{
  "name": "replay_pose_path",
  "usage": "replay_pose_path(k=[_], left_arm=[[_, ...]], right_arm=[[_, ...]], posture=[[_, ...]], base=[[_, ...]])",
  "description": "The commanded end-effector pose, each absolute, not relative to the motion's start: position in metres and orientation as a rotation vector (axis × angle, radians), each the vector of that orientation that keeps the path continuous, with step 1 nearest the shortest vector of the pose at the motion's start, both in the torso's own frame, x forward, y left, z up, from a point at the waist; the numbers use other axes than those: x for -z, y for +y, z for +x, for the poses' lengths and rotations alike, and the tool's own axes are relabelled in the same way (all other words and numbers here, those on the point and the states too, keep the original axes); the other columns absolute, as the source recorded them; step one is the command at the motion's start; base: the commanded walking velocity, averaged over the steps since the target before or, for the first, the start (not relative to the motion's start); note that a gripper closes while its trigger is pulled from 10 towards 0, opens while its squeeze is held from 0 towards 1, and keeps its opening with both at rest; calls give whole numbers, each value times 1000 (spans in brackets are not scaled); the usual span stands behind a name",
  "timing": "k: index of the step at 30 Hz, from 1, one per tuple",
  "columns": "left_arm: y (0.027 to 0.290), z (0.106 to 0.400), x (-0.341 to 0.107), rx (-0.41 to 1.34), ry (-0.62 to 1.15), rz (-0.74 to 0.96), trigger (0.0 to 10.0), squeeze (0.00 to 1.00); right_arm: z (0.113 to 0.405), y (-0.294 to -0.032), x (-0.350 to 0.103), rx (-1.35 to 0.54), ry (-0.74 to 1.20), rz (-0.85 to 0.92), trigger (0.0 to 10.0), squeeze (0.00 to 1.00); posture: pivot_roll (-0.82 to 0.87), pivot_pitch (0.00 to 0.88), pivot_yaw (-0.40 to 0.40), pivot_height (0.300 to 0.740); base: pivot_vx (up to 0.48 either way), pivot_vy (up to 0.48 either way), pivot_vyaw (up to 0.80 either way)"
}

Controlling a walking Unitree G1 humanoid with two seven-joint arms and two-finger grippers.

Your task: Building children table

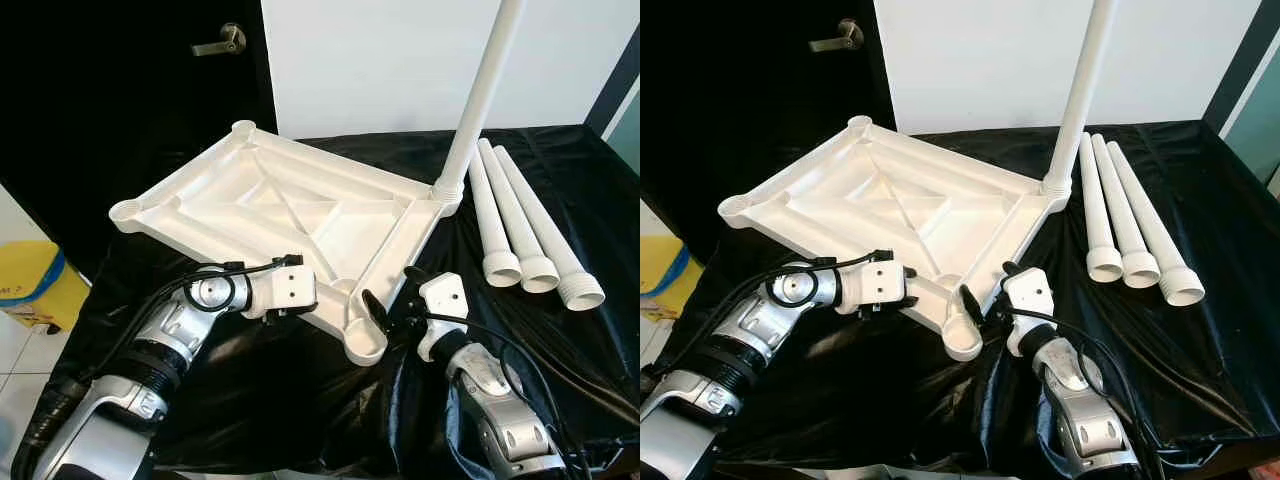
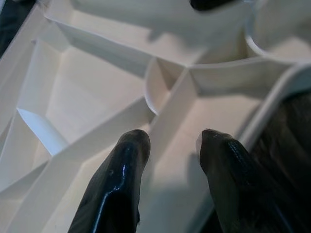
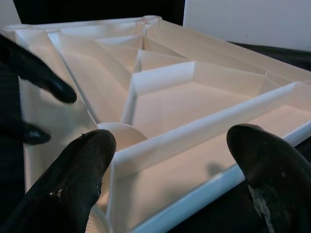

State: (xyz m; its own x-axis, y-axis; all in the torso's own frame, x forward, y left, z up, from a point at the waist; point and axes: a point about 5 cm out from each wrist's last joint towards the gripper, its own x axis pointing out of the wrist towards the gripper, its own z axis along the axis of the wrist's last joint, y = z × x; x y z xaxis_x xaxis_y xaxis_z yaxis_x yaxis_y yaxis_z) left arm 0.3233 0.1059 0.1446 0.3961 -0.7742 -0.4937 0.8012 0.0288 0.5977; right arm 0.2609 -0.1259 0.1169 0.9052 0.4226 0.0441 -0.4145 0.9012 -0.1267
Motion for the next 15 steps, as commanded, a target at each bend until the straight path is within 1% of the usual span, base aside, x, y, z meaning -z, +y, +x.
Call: replay_pose_path(k=[1,3,6,9,15], left_arm=[[113,320,-152,1215,21,856,10000,0],[113,320,-152,1215,21,856,10000,0],[129,306,-161,1300,47,774,10000,0],[136,299,-163,1350,78,746,10000,0],[141,289,-155,1397,149,768,10000,0]], right_arm=[[259,-125,-113,-437,-51,-120,10000,0],[259,-125,-113,-437,-51,-120,10000,0],[260,-124,-112,-441,-48,-120,10000,0],[261,-124,-112,-446,-48,-121,10000,0],[263,-121,-112,-464,-50,-124,10000,0]], posture=[[-42,67,23,740],[-42,67,23,740],[-36,62,21,740],[-33,57,19,740],[-24,44,10,740]], base=[[0,0,0],[0,0,0],[0,0,0],[0,0,0],[0,0,0]])
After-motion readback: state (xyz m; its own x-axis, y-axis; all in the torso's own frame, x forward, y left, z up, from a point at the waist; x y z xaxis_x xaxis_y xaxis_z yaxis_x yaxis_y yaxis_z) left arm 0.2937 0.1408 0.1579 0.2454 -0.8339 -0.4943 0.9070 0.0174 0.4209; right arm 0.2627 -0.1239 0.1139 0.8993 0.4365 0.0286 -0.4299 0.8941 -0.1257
